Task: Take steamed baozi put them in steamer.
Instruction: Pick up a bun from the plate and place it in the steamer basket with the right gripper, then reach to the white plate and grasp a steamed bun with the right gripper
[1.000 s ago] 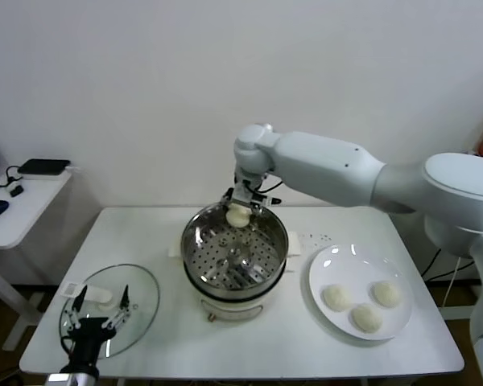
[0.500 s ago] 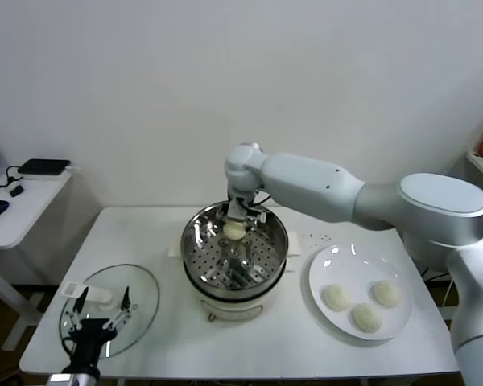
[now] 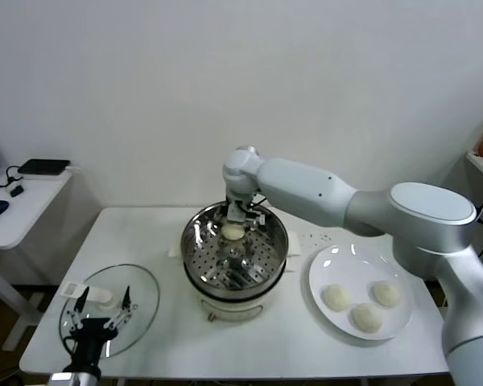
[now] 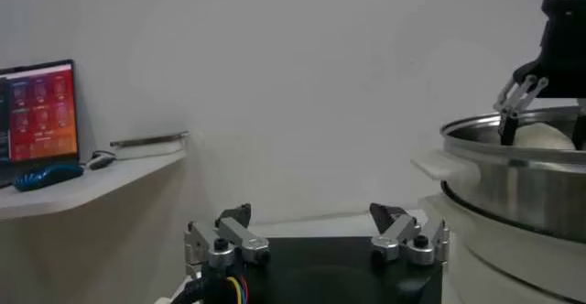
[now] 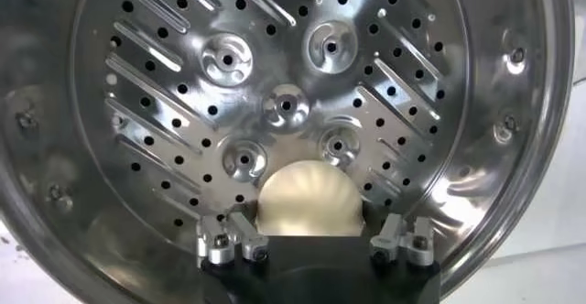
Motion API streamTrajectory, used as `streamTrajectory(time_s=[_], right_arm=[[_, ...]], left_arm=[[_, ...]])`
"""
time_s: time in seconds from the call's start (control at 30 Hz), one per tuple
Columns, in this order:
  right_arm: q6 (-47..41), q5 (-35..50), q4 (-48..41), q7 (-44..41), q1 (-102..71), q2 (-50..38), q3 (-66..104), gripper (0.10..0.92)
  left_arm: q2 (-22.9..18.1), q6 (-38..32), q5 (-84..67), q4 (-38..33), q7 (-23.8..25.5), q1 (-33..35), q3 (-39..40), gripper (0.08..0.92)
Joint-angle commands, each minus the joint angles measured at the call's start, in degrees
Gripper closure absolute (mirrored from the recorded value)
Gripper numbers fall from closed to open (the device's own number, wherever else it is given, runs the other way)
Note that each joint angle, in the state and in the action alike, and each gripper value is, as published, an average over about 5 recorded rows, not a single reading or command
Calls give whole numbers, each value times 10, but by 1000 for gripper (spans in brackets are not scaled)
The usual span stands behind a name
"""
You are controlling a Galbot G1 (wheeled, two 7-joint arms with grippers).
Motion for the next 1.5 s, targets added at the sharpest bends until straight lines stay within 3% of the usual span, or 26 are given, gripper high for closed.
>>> streamTrajectory(time_s=[0.03,0.47,0.7,0.87,1.2,1.5], right_arm=[[13,-12,0,0,-4,-2,11,206],[-67,247,151,-34,189,-143,-83,203],[-240,456,280,7,327,-298,-235,203],[-389,652,329,36,354,-401,-324,203],[-420,523,317,21,229,-515,-285,203],[-434,447,274,30,66,-513,-196,203]], left_arm=[[-1,0,-1,0,0,2,0,177],[-3,3,-1,-5,-1,3,4,177],[1,3,-3,-18,5,11,10,177],[1,7,-1,-30,8,12,19,177],[5,-4,3,-35,9,32,25,177],[2,0,2,-40,8,39,25,177]])
